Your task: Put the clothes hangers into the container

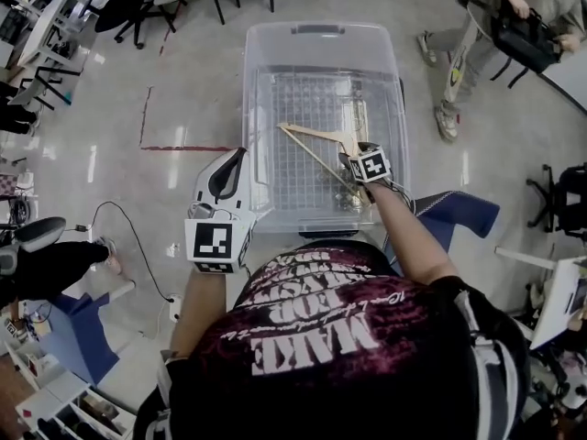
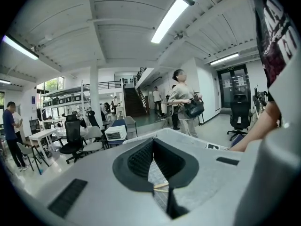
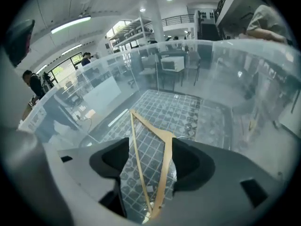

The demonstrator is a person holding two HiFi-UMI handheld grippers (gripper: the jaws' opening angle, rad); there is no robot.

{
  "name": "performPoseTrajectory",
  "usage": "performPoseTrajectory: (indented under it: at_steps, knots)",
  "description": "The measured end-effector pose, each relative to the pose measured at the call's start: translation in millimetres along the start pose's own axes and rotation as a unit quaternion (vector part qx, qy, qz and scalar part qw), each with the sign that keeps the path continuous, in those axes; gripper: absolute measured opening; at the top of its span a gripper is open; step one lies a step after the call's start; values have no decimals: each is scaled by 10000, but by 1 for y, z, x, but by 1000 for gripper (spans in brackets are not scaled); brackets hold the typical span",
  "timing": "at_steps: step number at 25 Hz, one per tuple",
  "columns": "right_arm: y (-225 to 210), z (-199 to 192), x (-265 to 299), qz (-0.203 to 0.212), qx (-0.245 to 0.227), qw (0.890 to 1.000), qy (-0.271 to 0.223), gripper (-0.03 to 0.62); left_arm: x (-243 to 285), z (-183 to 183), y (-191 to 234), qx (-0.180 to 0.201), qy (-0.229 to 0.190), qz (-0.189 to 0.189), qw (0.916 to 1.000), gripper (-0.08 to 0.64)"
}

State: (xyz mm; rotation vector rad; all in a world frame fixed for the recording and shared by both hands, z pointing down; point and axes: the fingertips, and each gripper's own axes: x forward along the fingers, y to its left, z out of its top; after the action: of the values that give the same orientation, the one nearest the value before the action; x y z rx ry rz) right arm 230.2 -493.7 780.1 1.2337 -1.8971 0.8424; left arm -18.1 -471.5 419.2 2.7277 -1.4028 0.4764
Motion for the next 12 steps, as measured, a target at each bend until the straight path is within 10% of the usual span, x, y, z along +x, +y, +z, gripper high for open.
performPoseTrajectory:
  at_steps: [5, 8, 12]
  knots:
    - [1, 31, -60, -210, 69, 9952, -951, 261, -8, -2, -5, -57, -176, -201, 9996, 8]
    - [24, 58, -123, 5, -125, 9779, -2085, 5, -21, 0, -7, -171, -299, -231, 9991, 8]
    - [63, 70, -207, 50, -420, 9545, -2953, 3, -51, 8, -10, -282, -503, -316, 9978, 8]
